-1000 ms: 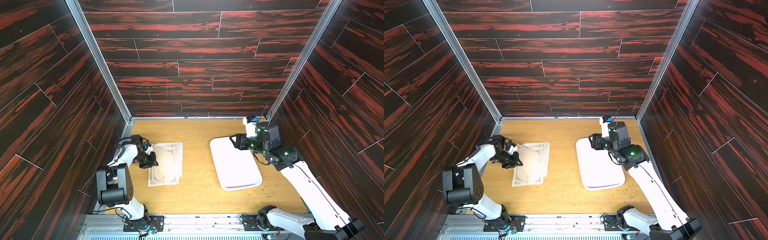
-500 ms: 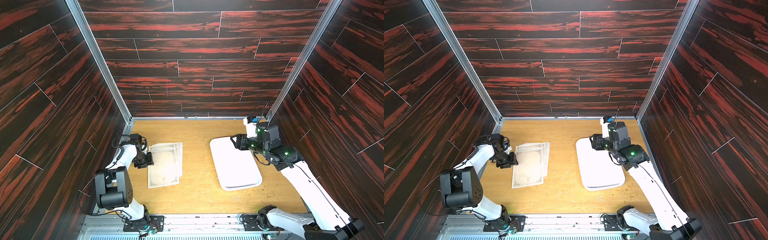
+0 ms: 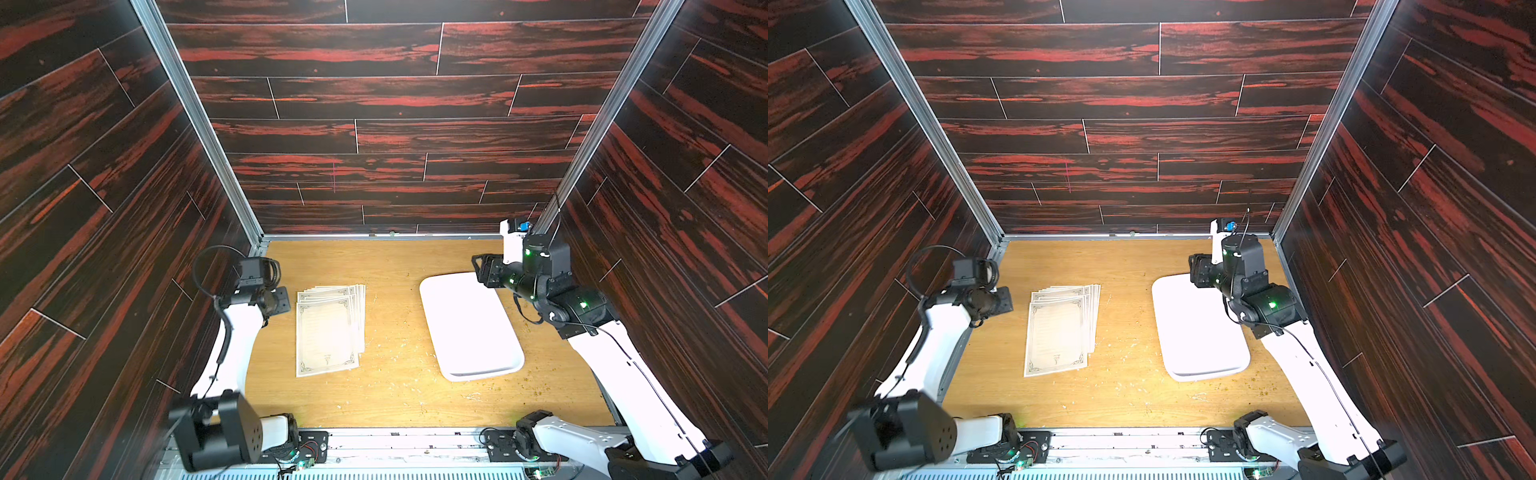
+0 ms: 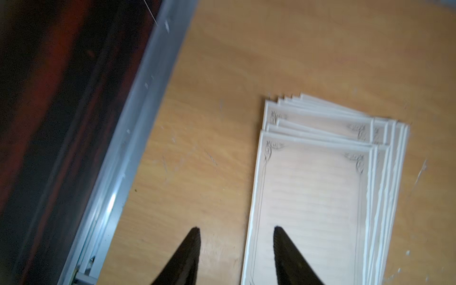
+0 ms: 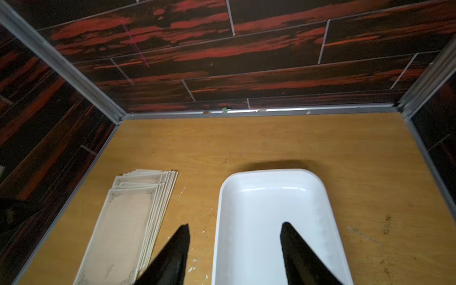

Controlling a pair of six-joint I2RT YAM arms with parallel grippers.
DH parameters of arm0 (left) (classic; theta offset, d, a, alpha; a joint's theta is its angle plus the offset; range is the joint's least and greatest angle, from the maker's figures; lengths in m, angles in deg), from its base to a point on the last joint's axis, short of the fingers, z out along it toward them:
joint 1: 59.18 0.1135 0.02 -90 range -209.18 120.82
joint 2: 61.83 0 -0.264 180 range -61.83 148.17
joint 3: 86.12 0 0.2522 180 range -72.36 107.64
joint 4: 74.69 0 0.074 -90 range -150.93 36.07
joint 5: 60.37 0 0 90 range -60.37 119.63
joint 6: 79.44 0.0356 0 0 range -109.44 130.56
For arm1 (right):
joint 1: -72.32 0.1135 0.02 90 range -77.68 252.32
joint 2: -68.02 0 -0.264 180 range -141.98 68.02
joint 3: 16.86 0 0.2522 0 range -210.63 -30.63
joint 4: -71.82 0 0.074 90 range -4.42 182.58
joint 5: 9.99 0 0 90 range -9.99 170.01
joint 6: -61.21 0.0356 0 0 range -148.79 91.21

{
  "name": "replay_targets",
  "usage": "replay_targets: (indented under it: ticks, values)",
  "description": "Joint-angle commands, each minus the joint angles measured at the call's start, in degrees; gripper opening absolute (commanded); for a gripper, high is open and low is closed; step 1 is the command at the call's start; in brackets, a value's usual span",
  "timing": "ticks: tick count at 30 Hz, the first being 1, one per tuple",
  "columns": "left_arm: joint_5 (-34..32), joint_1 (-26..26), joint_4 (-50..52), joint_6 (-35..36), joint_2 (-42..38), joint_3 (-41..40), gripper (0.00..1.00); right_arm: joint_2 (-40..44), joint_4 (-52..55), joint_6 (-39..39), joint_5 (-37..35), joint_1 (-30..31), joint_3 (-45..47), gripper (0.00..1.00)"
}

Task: Take out the stationery paper from the storage box
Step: Place the stationery paper at the center of the board, then reset both arms

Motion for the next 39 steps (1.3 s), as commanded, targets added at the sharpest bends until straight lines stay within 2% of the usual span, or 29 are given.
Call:
replay_targets:
  ticks: [1,4,7,14,19,24,29,34,39]
  values:
    - [-5.9,0.1,-16.6,-4.6,-6.7,-7.4,0.52,-0.7,-7.7,-2.6,-11.3,-0.4,4.2,0.63]
    - [-6.4,0.0,-30.6,-6.8,-11.3,-17.5,0.54,-0.6,-17.0,-3.9,-15.6,-2.3,11.5,0.64]
    - [-7.2,-0.4,-40.6,-6.5,-13.7,-25.2,0.55,-0.5,-24.7,-5.1,-16.8,-6.4,18.9,0.65]
    - [-5.9,-0.8,-54.0,-1.4,-11.4,-34.8,0.57,0.6,-38.9,-5.4,-14.0,-19.3,35.9,0.65]
    - [-2.8,-0.8,-63.8,0.7,-6.4,-39.0,0.58,1.1,-66.3,-12.7,-9.4,-23.2,55.7,0.65]
    - [1.9,-0.8,-74.4,1.1,-0.9,-42.0,0.58,-3.3,-92.8,-12.1,0.5,-27.3,69.8,0.65]
    - [7.8,-0.7,-82.6,2.4,4.2,-43.6,0.58,-10.1,-112.4,-13.1,8.2,-28.8,76.1,0.66]
    - [11.5,-0.7,-90.4,3.0,10.0,-44.7,0.58,-21.0,-128.6,-12.1,11.6,-30.5,78.6,0.66]
    - [13.4,-0.7,-91.7,3.7,14.4,-43.2,0.58,-26.1,-128.6,-12.0,13.9,-31.2,75.8,0.66]
